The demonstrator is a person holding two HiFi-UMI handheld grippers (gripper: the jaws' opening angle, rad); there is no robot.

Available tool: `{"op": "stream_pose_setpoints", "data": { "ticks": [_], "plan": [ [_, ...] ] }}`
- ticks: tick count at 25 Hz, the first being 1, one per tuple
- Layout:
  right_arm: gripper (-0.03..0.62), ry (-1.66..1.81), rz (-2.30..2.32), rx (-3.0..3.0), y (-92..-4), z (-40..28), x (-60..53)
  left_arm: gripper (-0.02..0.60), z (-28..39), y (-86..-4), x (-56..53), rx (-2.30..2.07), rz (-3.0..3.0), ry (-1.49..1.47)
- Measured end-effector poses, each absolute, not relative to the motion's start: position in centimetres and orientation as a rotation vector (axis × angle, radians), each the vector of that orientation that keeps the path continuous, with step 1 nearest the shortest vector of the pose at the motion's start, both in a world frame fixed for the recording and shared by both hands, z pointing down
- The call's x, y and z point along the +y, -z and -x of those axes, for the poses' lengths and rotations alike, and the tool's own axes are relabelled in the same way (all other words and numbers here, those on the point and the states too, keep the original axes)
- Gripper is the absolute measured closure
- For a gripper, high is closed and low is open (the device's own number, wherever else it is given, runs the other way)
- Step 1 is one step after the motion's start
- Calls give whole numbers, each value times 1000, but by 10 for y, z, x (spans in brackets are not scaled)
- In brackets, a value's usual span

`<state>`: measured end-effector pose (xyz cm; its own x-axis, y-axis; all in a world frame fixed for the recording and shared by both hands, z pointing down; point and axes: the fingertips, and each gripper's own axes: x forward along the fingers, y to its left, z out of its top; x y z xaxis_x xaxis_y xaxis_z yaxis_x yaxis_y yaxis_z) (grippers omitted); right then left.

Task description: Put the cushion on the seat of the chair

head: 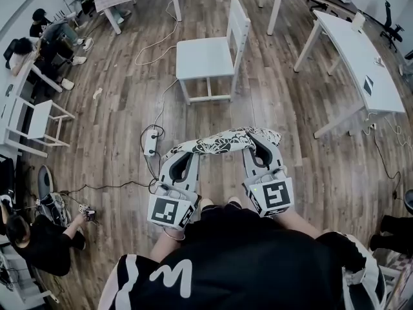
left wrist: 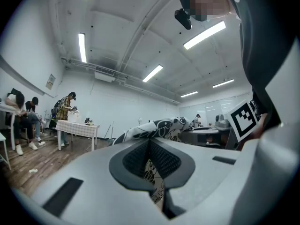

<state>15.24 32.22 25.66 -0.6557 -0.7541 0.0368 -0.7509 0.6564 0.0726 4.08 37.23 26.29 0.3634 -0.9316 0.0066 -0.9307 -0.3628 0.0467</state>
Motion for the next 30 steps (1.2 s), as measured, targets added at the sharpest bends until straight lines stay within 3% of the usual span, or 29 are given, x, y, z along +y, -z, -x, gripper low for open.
{"op": "stream_pose_setpoints", "data": {
  "ticks": [13,30],
  "plan": [
    [563,89,-1310,-2805,-258,-103,332,578,8,-270,380,-1718,-2564,43],
    [563,63,-1373,-2765,-271,-93,324,578,22,-281,360,-1652,-2594,66]
  ]
}}
